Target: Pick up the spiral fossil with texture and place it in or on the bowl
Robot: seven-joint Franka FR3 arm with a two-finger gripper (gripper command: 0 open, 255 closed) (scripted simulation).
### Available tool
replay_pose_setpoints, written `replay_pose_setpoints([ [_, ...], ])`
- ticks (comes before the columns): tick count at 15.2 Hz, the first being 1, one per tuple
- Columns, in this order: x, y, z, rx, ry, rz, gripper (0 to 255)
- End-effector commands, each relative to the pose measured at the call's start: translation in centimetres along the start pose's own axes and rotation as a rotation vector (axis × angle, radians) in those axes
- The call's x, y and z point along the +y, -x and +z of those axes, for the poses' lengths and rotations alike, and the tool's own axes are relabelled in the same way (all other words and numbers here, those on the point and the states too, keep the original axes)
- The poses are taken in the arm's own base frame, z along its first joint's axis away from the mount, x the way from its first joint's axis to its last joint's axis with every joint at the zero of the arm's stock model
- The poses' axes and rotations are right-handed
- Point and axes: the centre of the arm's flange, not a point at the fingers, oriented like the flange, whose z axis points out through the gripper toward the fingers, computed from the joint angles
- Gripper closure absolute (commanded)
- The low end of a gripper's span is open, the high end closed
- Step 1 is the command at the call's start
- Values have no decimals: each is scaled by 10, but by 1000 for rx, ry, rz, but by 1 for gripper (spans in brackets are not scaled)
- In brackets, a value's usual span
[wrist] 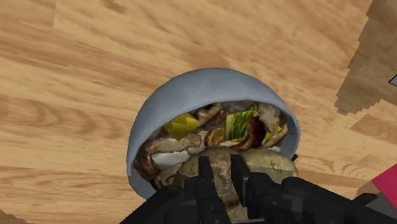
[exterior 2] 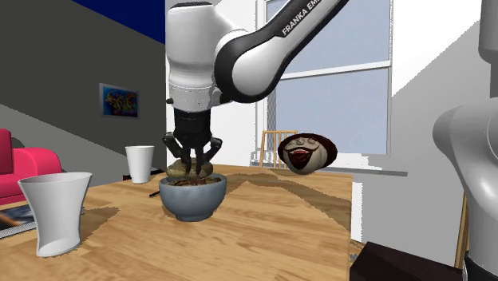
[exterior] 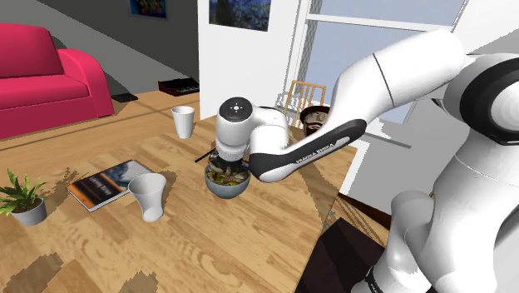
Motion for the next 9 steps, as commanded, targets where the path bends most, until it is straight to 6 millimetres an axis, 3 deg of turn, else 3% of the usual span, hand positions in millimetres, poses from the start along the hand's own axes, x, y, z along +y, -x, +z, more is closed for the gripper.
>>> replay_pose_setpoints([
  [1,4,6,12,-1,5,-1,255],
  [4,6,13,24,-1,5,-1,255],
  [5,3,8,13,2,-10,3,255],
  [6,3,8,13,2,-10,3,0],
  [9,-41,-57,3,-244,147,366,0],
])
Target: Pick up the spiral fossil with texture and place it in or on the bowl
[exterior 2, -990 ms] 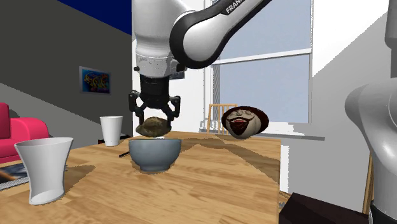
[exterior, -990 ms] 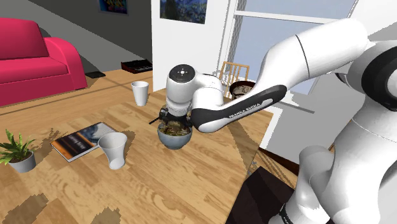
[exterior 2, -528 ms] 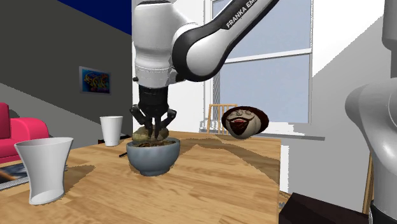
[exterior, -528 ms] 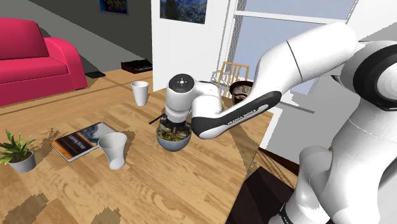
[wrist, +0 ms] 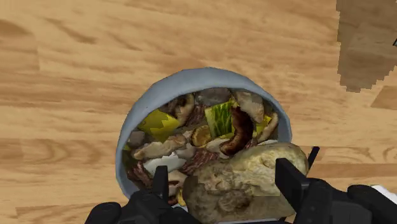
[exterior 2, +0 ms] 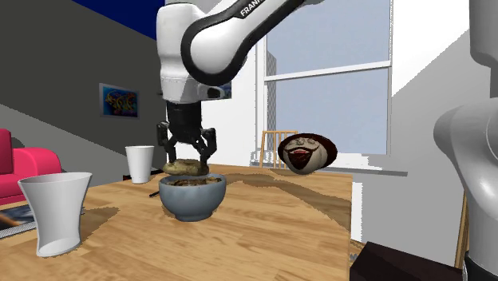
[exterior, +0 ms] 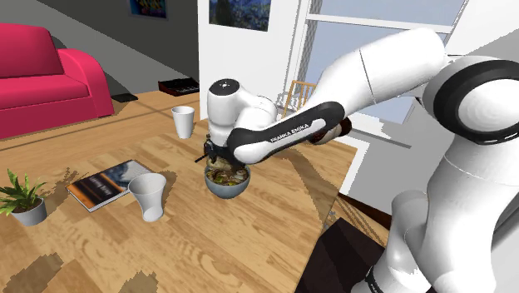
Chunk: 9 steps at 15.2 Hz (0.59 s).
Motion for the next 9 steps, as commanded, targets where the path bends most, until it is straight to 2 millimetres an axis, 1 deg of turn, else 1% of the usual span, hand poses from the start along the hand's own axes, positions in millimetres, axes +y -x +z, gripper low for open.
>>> replay_pose_setpoints([
  [1,-31,-39,-8,-190,112,249,0],
  [3,-52,-87,-5,-352,220,491,0],
  [4,-58,-112,0,-432,274,612,0],
  [6,-60,-161,17,-594,382,853,0],
  [7,-55,-185,29,-674,437,974,0],
  [8,-54,-189,31,-690,447,998,0],
  [9,-54,-186,35,-690,447,998,0],
])
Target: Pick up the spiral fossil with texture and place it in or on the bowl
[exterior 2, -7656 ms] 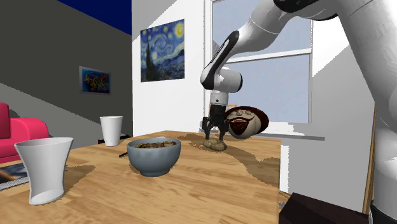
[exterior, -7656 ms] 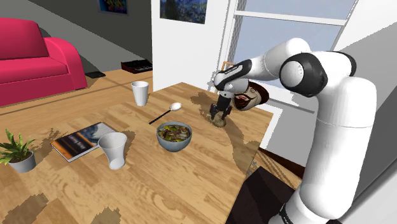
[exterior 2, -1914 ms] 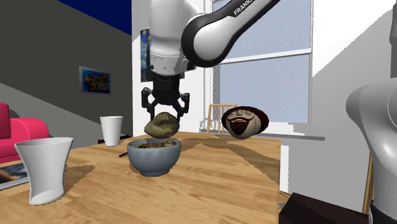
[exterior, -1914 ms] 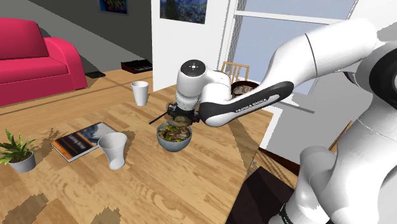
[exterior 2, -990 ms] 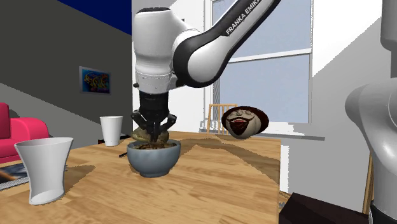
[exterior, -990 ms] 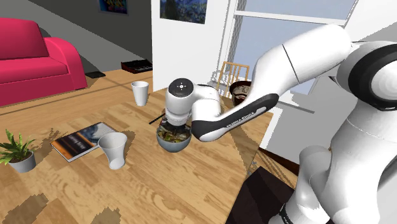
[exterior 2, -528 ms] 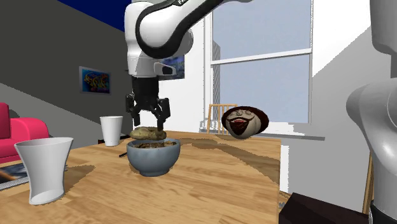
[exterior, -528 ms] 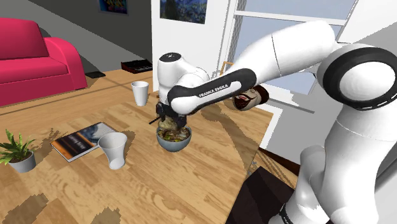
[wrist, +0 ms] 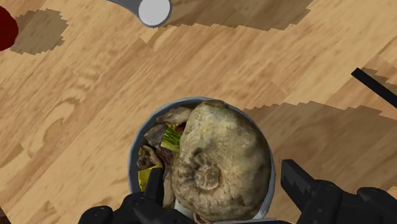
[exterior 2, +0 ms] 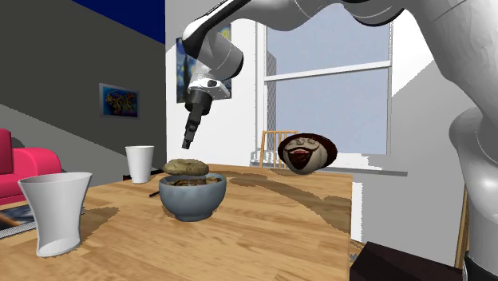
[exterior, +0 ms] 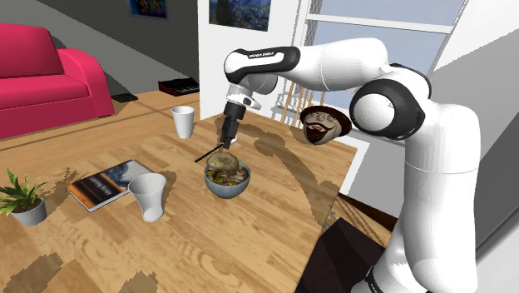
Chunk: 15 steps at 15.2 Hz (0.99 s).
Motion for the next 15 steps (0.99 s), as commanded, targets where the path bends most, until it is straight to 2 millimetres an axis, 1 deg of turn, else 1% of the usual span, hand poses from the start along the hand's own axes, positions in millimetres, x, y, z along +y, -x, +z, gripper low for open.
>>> replay_pose_setpoints([
  [1,-6,-3,6,-31,22,36,0],
  [5,-5,-2,27,-31,22,36,0],
  [6,-5,-2,35,-31,22,36,0],
  [14,-5,-2,35,-31,22,36,0],
  [15,-5,-2,35,-31,22,36,255],
])
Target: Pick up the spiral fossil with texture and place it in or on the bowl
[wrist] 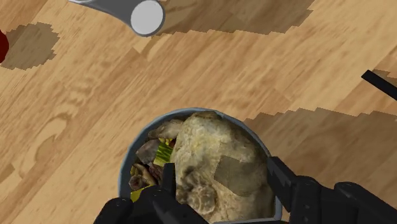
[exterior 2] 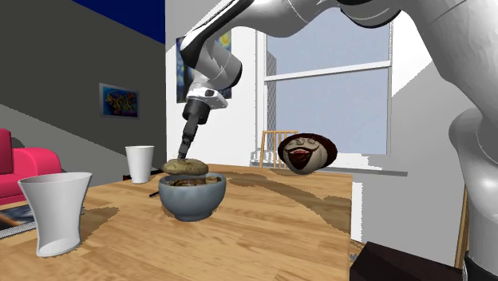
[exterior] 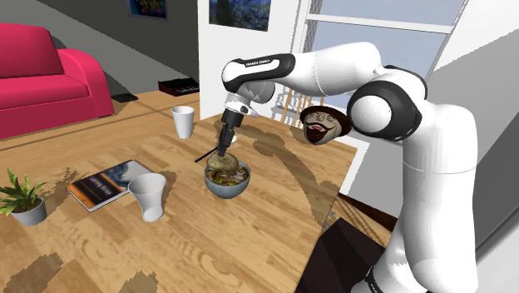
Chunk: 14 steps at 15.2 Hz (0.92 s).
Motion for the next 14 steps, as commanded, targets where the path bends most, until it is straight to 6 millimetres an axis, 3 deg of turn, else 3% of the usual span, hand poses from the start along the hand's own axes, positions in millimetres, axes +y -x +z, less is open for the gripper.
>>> replay_pose_setpoints([
  [1,2,0,6,9,18,0,255],
  [9,2,0,6,9,18,0,255],
  [11,2,5,-7,-9,-8,-5,255],
  [12,2,5,-7,-9,-8,-5,0],
  [14,35,-31,-7,-101,-133,145,0],
])
